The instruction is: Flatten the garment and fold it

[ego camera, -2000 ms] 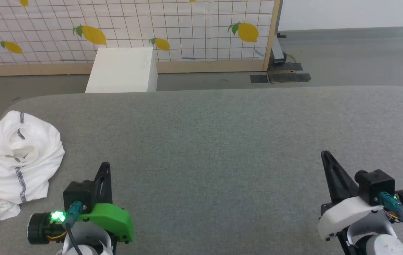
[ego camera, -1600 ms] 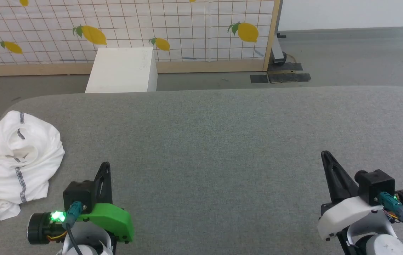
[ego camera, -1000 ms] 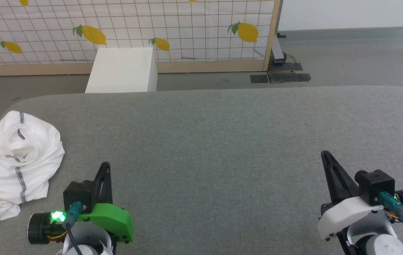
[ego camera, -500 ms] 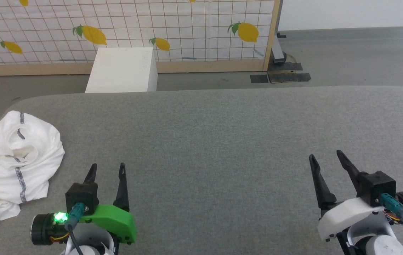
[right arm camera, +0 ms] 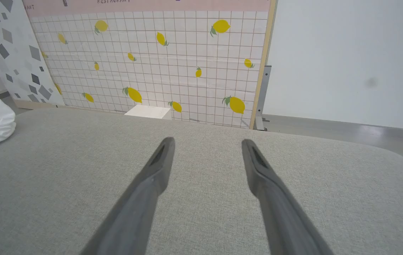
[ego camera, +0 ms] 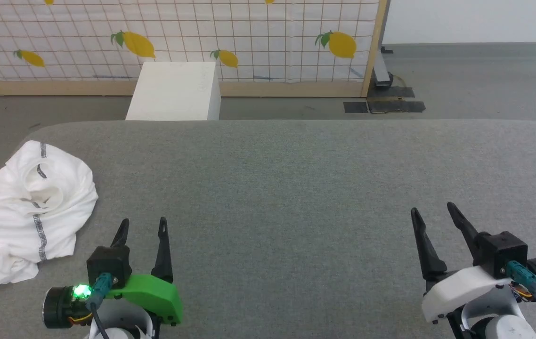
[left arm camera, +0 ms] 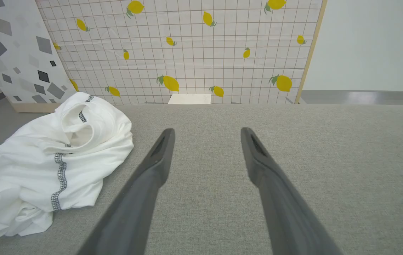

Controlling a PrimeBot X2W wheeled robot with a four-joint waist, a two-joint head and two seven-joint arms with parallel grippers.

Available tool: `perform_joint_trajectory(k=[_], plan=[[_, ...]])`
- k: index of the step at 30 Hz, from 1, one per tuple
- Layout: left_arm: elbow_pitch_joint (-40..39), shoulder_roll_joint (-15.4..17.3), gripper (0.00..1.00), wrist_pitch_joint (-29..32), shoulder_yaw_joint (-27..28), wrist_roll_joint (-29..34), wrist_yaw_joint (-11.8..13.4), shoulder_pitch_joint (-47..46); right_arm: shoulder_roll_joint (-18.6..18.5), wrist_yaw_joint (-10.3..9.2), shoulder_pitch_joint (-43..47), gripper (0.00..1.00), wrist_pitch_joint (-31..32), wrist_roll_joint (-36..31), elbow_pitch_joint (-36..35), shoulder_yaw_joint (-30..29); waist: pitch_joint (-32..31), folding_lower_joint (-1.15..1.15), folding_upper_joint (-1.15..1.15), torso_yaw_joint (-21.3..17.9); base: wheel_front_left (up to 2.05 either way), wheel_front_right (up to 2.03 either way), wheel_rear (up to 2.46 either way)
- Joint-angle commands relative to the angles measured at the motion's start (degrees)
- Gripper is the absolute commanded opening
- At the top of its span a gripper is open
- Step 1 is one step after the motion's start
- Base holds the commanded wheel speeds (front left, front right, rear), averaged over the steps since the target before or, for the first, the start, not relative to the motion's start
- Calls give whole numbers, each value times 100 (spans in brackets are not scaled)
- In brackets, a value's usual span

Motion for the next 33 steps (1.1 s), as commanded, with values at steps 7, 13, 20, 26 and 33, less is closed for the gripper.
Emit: perform_joint_trajectory(k=[7, 13, 20, 26, 33], plan=[[61, 6, 100, -133, -24, -113, 87, 114, 0, -2, 144, 100, -135, 85, 109, 41, 1, 0, 0, 284, 0, 0, 0], [85, 9, 100, -203, -23, -153, 136, 150, 1, -3, 159, 100, -206, 109, 171, 64, -4, 0, 0, 541, 0, 0, 0], [115, 13, 100, -287, -23, -208, 184, 183, 1, -3, 172, 100, -289, 138, 248, 94, 7, 0, 0, 867, 0, 0, 0], [152, 17, 100, -357, 3, -268, 226, 228, 1, -4, 185, 100, -360, 206, 337, 120, 10, 0, 0, 1126, 0, 0, 0], [194, 14, 100, -441, -13, -325, 256, 267, 1, -4, 205, 100, -419, 221, 389, 98, 30, 0, 0, 1431, 0, 0, 0]])
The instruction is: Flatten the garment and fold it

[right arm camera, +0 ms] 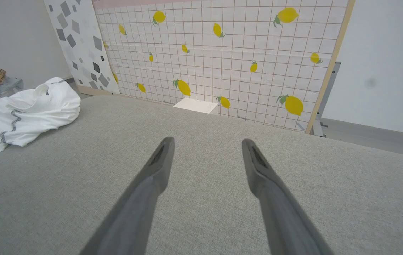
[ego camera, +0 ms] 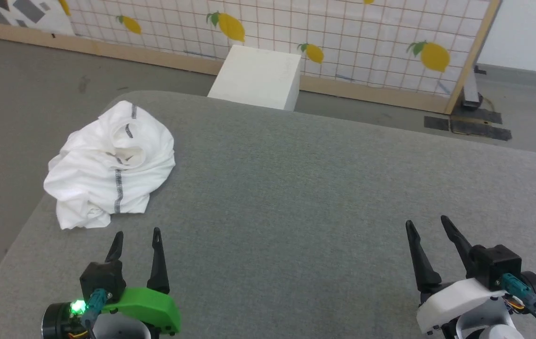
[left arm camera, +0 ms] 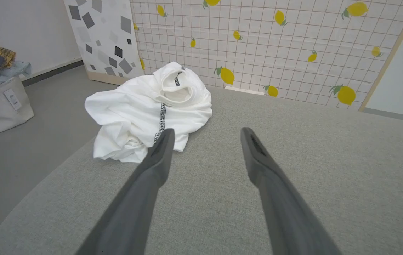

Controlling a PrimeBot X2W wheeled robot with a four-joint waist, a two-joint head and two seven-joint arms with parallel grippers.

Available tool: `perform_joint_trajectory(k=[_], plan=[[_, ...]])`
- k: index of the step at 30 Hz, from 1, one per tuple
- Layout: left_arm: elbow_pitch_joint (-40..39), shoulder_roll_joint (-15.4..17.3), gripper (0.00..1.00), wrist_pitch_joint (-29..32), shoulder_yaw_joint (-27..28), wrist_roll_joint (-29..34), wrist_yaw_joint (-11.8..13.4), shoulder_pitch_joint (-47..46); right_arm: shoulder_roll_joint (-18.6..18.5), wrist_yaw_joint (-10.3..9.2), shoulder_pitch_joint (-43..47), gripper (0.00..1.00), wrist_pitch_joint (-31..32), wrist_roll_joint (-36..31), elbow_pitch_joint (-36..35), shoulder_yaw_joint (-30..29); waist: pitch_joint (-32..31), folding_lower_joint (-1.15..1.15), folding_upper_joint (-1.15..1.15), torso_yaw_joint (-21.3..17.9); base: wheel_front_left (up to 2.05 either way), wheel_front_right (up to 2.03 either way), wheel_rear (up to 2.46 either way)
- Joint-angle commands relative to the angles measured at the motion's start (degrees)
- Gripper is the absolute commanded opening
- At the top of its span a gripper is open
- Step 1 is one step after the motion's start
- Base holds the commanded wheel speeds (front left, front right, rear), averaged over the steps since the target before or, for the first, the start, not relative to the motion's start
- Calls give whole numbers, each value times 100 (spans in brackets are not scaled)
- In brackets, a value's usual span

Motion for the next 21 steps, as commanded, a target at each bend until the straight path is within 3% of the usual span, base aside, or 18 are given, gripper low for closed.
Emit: perform_joint_trajectory(k=[1, 21], plan=[[36, 9, 100, -53, -8, -44, 38, 93, 1, -4, 98, 100, -73, 36, 27, 4, 15, 0, 0, 147, 0, 0, 0], [198, 2, 100, -291, -29, -203, 164, 214, 1, -6, 120, 100, -215, 172, 211, 202, -45, 0, 0, 747, 0, 0, 0]])
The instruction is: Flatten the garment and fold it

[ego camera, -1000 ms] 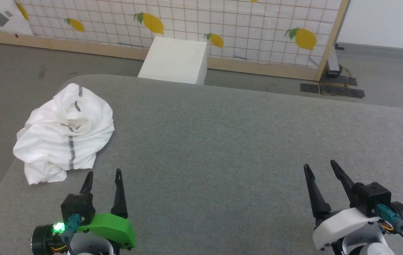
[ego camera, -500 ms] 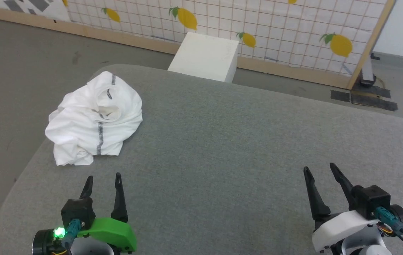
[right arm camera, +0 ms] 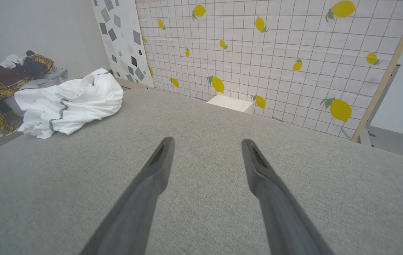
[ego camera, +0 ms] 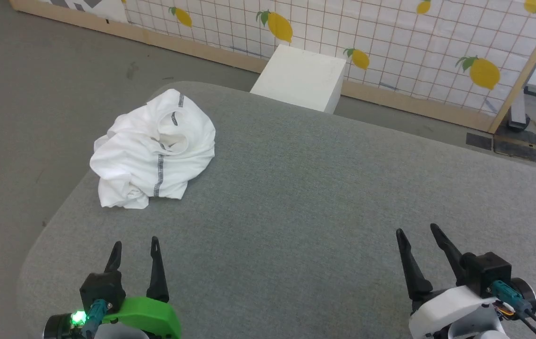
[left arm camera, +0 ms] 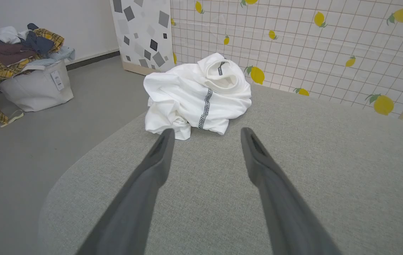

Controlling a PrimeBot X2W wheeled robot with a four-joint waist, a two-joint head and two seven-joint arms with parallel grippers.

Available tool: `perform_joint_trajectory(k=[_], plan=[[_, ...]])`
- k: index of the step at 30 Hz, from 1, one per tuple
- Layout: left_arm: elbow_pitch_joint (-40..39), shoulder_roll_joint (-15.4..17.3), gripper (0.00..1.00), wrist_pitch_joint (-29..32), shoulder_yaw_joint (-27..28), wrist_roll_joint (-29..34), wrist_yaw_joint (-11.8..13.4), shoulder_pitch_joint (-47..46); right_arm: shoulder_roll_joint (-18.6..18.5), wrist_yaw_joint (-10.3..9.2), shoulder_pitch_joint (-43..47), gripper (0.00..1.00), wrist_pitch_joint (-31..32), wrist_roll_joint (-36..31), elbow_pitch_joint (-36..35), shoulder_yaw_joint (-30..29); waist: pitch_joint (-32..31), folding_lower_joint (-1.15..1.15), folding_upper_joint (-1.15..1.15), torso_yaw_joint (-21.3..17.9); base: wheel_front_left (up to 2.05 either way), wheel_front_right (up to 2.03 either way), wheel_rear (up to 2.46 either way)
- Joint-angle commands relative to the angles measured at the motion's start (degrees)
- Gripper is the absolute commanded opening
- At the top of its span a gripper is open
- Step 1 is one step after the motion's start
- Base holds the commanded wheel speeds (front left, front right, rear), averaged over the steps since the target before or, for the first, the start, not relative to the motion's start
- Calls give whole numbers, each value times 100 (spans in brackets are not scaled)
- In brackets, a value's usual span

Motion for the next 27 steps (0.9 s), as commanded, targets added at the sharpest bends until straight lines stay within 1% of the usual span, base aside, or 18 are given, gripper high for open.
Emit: perform_joint_trajectory(k=[1, 27], plan=[[33, 2, 100, -52, 0, -90, 43, 102, 0, -6, 64, 100, -70, 67, 35, 31, -19, 0, 0, 57, 0, 0, 0], [207, -5, 100, -357, -35, -242, 185, 227, 0, -7, 153, 100, -230, 181, 178, 104, -16, 0, 0, 638, 0, 0, 0]])
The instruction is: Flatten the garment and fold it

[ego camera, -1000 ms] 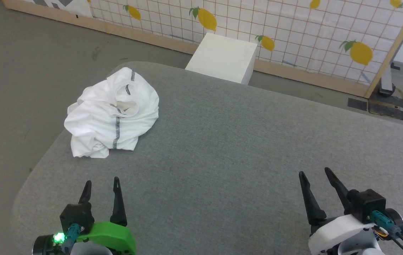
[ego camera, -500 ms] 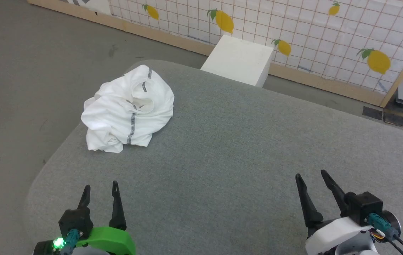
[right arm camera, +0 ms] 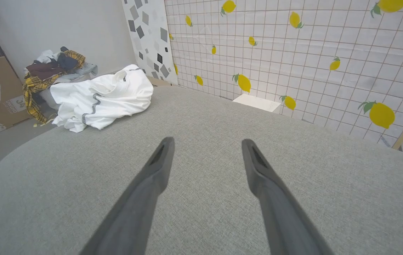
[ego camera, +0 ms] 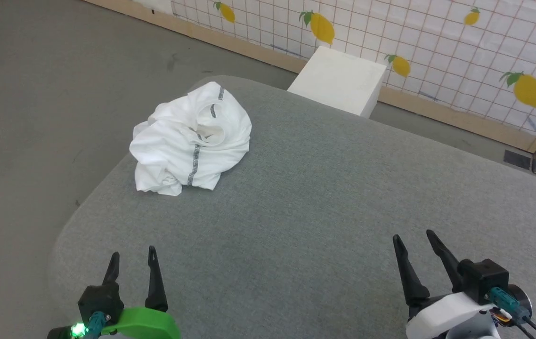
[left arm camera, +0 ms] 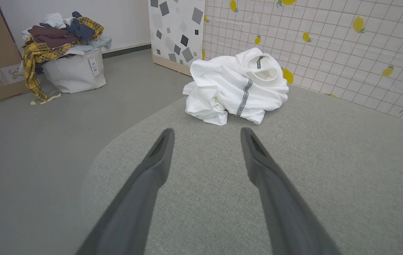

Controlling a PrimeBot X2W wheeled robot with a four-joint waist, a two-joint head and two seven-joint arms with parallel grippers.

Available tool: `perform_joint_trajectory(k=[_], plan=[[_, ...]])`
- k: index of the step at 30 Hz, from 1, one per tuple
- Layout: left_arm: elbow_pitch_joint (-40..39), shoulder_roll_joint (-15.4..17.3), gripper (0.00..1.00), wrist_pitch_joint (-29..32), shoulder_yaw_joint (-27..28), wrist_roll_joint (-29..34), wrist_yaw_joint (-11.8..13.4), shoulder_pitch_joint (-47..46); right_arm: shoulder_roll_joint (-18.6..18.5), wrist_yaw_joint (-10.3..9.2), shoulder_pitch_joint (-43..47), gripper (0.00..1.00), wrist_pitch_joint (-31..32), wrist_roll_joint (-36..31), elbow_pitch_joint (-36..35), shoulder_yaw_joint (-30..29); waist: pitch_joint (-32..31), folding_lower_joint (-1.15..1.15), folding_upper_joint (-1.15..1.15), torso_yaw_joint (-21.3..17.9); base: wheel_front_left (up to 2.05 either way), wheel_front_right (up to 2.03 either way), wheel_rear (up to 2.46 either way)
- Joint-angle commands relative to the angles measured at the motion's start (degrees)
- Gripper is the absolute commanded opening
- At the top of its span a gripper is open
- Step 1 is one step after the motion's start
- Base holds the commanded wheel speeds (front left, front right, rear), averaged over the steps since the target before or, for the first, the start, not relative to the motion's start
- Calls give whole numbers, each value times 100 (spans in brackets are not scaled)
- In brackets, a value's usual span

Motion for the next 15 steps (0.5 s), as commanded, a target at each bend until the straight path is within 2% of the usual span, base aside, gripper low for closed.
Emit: perform_joint_trajectory(k=[1, 15], plan=[[28, -6, 100, -65, -13, -49, 62, 104, 0, -7, 107, 100, -60, 46, 34, 11, -1, 0, 0, 51, 0, 0, 0], [124, -13, 100, -229, -43, -167, 135, 166, 1, -8, 155, 100, -154, 104, 105, 16, 21, 0, 0, 371, 0, 0, 0]])
